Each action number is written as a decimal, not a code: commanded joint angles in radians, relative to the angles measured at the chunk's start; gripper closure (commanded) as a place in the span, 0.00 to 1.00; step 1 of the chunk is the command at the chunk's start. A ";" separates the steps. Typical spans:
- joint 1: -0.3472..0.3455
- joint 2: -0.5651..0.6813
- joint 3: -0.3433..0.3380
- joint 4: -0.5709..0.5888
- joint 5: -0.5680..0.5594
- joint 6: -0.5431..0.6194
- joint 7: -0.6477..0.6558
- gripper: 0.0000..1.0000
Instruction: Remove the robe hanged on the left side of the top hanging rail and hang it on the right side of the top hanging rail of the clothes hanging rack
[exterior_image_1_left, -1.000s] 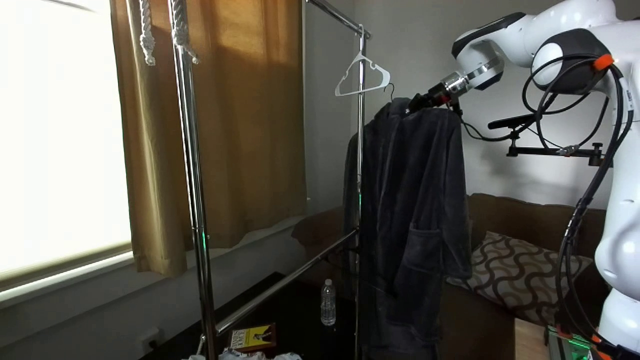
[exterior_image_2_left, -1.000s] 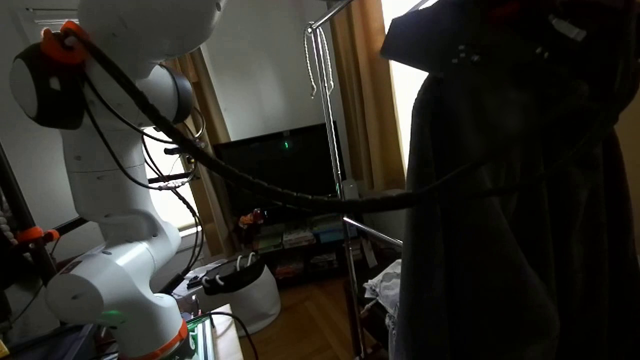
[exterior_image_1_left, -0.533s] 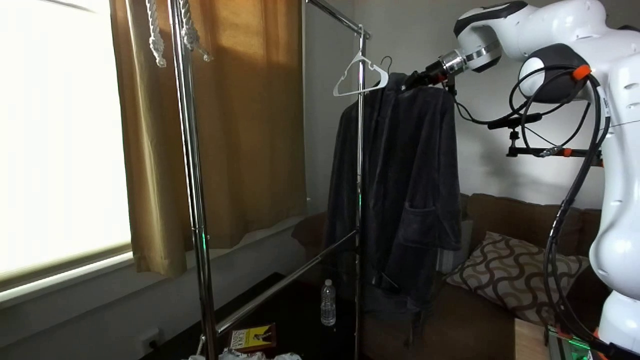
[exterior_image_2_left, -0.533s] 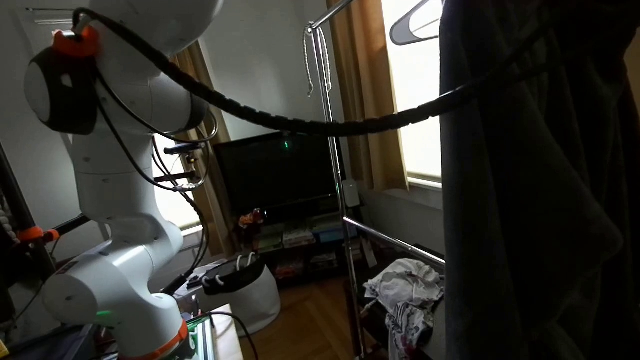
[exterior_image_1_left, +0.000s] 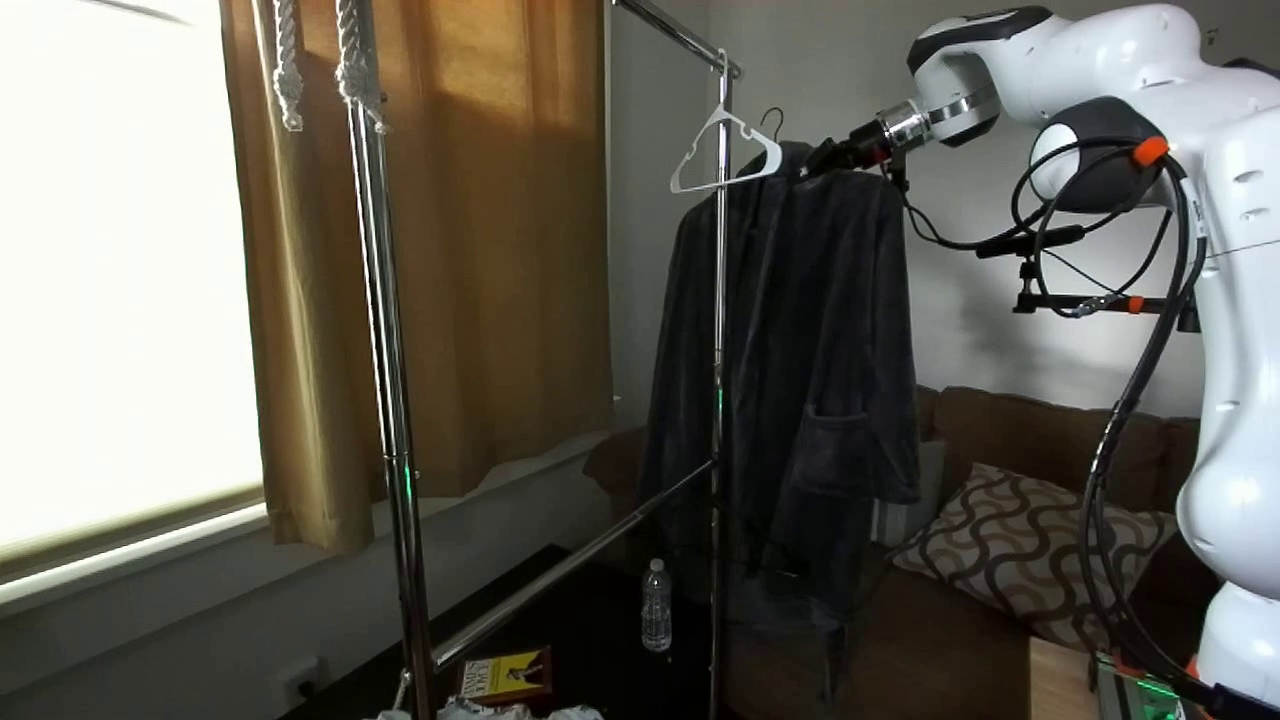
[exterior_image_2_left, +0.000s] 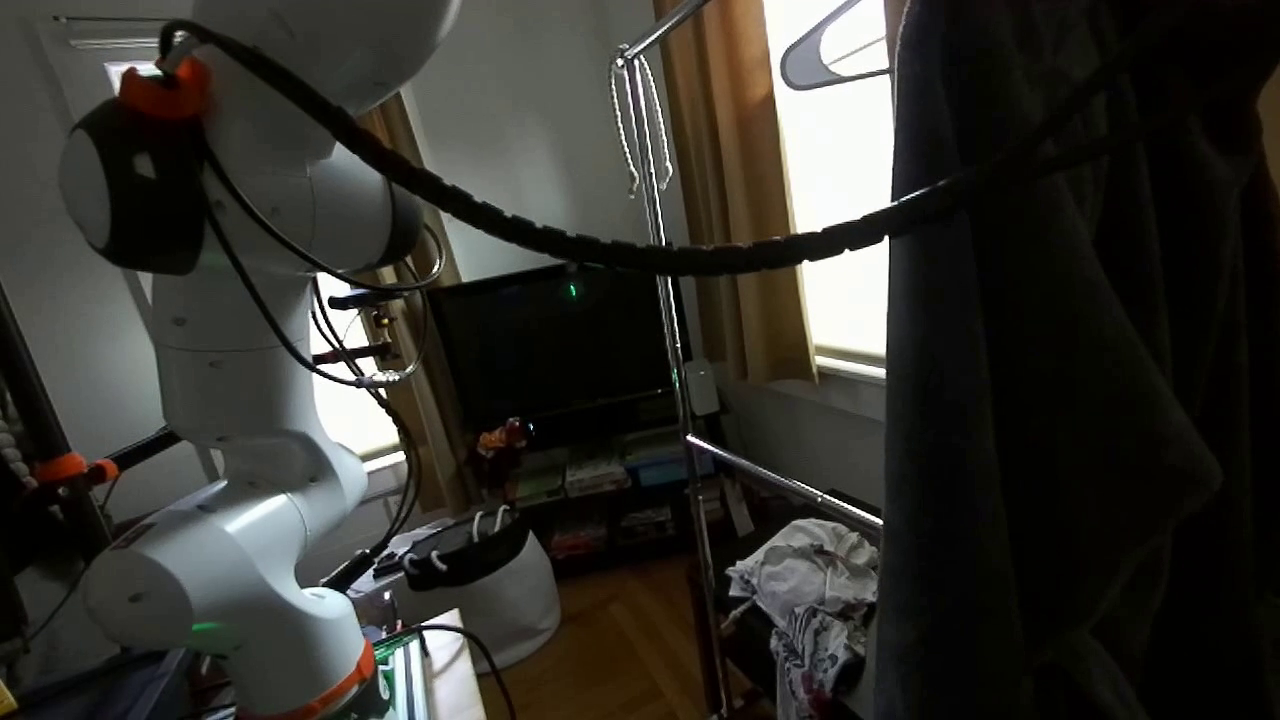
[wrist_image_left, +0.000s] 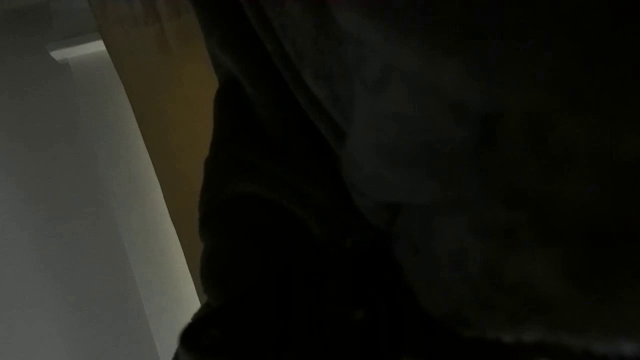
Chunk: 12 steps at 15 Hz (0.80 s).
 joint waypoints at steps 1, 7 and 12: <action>-0.031 -0.017 0.008 0.045 0.094 -0.014 -0.007 0.98; -0.002 -0.055 0.017 0.076 0.121 0.021 -0.051 0.98; 0.034 -0.046 0.030 0.165 0.100 0.050 -0.033 0.98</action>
